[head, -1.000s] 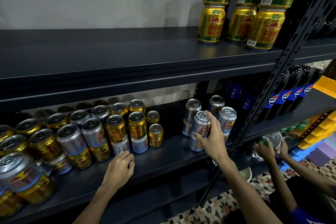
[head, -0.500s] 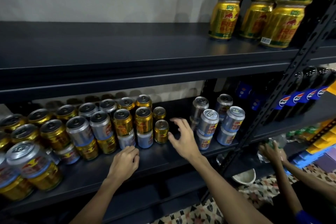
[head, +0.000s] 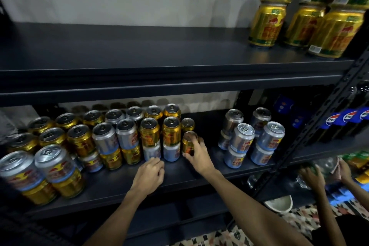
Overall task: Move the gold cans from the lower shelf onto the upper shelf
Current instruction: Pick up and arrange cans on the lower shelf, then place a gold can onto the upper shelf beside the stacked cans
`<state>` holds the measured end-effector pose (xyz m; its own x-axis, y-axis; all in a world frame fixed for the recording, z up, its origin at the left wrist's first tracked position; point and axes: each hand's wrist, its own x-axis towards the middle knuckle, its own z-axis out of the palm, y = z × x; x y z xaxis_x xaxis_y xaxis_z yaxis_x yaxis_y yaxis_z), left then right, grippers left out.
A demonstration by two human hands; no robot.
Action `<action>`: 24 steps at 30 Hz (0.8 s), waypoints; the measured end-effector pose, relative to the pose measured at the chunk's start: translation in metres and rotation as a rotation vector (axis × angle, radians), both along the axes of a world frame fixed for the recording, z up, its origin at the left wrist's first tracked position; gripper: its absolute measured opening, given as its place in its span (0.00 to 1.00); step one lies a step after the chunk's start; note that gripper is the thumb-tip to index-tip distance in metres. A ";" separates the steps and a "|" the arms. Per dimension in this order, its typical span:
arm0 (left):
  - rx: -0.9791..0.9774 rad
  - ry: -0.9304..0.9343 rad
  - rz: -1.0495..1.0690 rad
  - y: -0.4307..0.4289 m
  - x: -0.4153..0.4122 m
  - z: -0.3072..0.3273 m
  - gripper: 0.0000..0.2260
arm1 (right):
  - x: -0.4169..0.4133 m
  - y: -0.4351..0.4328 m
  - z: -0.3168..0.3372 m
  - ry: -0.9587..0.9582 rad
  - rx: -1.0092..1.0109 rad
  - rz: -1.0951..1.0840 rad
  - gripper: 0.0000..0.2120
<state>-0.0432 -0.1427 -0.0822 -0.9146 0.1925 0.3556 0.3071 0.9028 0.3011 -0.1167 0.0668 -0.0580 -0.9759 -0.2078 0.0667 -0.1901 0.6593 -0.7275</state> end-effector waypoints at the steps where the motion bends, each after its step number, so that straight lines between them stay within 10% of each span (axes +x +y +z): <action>1: 0.004 0.005 -0.004 0.000 0.000 0.000 0.07 | -0.001 0.001 0.000 0.002 0.005 -0.006 0.35; 16: 0.119 0.193 -0.067 0.008 0.002 0.024 0.10 | 0.032 0.048 0.082 0.329 -0.112 0.104 0.29; 24: 0.253 0.729 -0.381 0.063 0.017 0.156 0.04 | 0.085 0.082 0.159 0.456 -0.132 0.194 0.31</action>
